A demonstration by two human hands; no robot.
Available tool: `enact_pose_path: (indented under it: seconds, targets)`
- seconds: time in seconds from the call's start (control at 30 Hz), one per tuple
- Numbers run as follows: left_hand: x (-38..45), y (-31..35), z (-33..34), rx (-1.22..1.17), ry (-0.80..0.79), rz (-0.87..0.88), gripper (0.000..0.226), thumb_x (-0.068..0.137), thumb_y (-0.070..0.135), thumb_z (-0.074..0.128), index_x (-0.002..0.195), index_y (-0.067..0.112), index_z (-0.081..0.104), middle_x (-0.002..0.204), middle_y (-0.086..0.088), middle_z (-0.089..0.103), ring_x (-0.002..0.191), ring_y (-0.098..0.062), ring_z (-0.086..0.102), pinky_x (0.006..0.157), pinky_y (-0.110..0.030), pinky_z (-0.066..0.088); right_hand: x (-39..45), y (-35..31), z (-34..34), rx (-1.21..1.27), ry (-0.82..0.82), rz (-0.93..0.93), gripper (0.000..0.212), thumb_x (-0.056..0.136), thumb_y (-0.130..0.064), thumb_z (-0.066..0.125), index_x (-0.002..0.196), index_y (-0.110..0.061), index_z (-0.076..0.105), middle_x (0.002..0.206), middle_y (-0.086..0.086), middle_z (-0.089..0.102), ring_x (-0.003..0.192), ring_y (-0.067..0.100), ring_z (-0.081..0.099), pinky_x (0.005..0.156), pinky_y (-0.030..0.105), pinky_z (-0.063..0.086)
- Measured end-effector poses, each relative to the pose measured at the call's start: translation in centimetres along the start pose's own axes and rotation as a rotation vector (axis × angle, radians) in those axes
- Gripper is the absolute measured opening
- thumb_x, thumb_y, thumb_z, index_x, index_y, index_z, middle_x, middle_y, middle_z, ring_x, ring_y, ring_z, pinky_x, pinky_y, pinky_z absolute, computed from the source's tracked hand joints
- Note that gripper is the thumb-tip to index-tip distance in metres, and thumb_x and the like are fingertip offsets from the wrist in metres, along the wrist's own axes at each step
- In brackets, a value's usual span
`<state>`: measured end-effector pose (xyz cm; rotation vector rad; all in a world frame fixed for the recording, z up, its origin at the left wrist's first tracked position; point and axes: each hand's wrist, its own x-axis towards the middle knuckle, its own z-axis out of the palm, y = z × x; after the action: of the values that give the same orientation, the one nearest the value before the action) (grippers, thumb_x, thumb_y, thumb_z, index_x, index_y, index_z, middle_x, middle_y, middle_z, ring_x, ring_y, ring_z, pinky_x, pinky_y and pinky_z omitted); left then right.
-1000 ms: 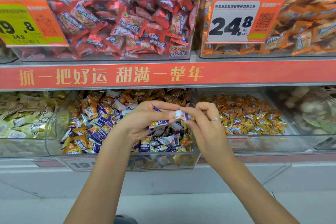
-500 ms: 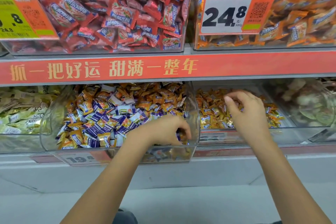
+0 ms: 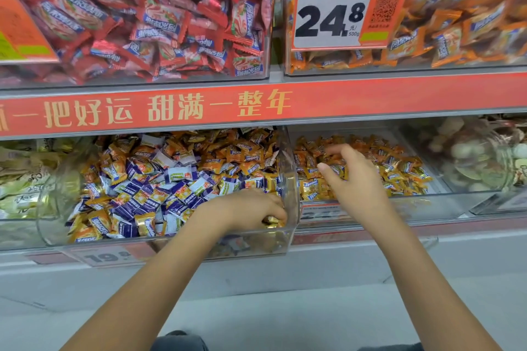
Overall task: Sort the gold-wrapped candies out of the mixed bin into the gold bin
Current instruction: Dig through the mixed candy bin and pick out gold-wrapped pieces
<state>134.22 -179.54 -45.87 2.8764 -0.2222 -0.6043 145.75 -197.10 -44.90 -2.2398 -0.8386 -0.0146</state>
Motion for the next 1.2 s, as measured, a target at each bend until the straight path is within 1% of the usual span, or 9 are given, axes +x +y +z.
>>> enact_pose_path:
  seconds: [0.13, 0.2, 0.3, 0.47, 0.63, 0.87, 0.97, 1.07, 1.2]
  targets:
    - [0.2, -0.4, -0.1, -0.208, 0.073, -0.036, 0.009, 0.091, 0.011, 0.060, 0.090, 0.020, 0.058, 0.091, -0.006, 0.057, 0.077, -0.017, 0.051, 0.073, -0.033, 0.044, -0.1, 0.0, 0.0, 0.028, -0.043, -0.024, 0.031, 0.095, -0.030, 0.054, 0.124, -0.019, 0.054, 0.126, -0.001, 0.056, 0.124, 0.022, 0.044, 0.095, 0.033, 0.037]
    - [-0.4, -0.3, -0.9, -0.436, 0.136, -0.086, 0.014, 0.090, 0.023, 0.064, 0.094, 0.012, 0.056, 0.079, -0.009, 0.052, 0.063, -0.017, 0.047, 0.063, -0.031, 0.036, -0.1, -0.2, -0.1, 0.056, -0.043, -0.047, 0.029, 0.095, -0.029, 0.053, 0.123, -0.020, 0.055, 0.125, -0.003, 0.057, 0.123, 0.020, 0.045, 0.095, 0.032, 0.037]
    - [-1.9, -0.8, -2.1, -0.701, 0.325, -0.145, 0.027, 0.088, 0.025, 0.066, 0.105, 0.006, 0.059, 0.085, -0.018, 0.053, 0.065, -0.031, 0.050, 0.061, -0.039, 0.039, -0.2, -0.9, -0.5, 0.134, -0.014, -0.080, 0.022, 0.096, -0.026, 0.053, 0.118, -0.023, 0.057, 0.117, -0.010, 0.057, 0.115, 0.011, 0.048, 0.090, 0.026, 0.036]
    - [-4.1, -1.5, -2.5, -0.981, 0.518, -0.179, 0.025, 0.081, 0.035, 0.071, 0.091, 0.014, 0.063, 0.093, -0.005, 0.062, 0.081, -0.017, 0.060, 0.080, -0.037, 0.043, -1.0, -4.2, -1.1, 0.367, 0.137, -0.280, 0.023, 0.091, -0.017, 0.061, 0.107, -0.033, 0.061, 0.104, -0.020, 0.057, 0.085, 0.003, 0.057, 0.076, 0.013, 0.044]
    - [-5.1, -0.6, -3.1, -1.214, 0.603, -0.172, 0.030, 0.073, 0.034, 0.071, 0.100, 0.022, 0.067, 0.073, -0.001, 0.061, 0.063, -0.021, 0.047, 0.060, -0.036, 0.035, -1.9, -7.6, 0.1, 0.149, -0.261, -0.519, 0.061, 0.087, -0.024, 0.068, 0.140, -0.039, 0.042, 0.145, -0.012, 0.039, 0.129, 0.009, 0.035, 0.102, 0.021, 0.032]
    - [-5.2, 0.6, -3.8, -1.114, 0.522, -0.110, 0.005, 0.090, 0.013, 0.061, 0.088, 0.018, 0.063, 0.061, 0.016, 0.063, 0.056, -0.001, 0.055, 0.055, -0.015, 0.041, -1.4, -7.9, 2.1, -0.019, -0.318, -0.485, 0.086, 0.086, -0.015, 0.070, 0.142, -0.056, 0.020, 0.135, -0.014, 0.030, 0.099, 0.002, 0.047, 0.087, 0.026, 0.046]
    - [-5.0, 0.8, -3.9, -1.098, 0.491, -0.106, 0.011, 0.092, 0.021, 0.058, 0.089, 0.013, 0.065, 0.071, 0.002, 0.063, 0.064, -0.007, 0.057, 0.060, -0.018, 0.044, -0.7, -8.0, 1.7, 0.077, -0.329, -0.476, 0.068, 0.083, -0.016, 0.072, 0.137, -0.045, 0.043, 0.125, -0.015, 0.040, 0.085, 0.001, 0.048, 0.075, 0.016, 0.042]
    - [-4.9, 1.0, -3.8, -1.054, 0.440, -0.170, 0.028, 0.092, 0.034, 0.050, 0.077, 0.013, 0.060, 0.067, -0.004, 0.055, 0.058, -0.005, 0.053, 0.057, -0.016, 0.043, -0.6, -8.1, 1.7, 0.119, -0.222, -0.478, 0.043, 0.081, -0.012, 0.070, 0.120, -0.026, 0.061, 0.115, -0.013, 0.052, 0.091, 0.008, 0.053, 0.075, 0.025, 0.047]
    - [-4.9, 0.8, -3.7, -0.968, 0.400, -0.141, 0.044, 0.082, 0.048, 0.057, 0.101, 0.008, 0.057, 0.084, -0.006, 0.058, 0.075, -0.014, 0.055, 0.071, -0.026, 0.046, -0.7, -7.9, 1.9, 0.131, -0.199, -0.467, 0.024, 0.081, -0.004, 0.064, 0.100, -0.018, 0.061, 0.097, -0.005, 0.055, 0.079, 0.012, 0.051, 0.067, 0.031, 0.045]
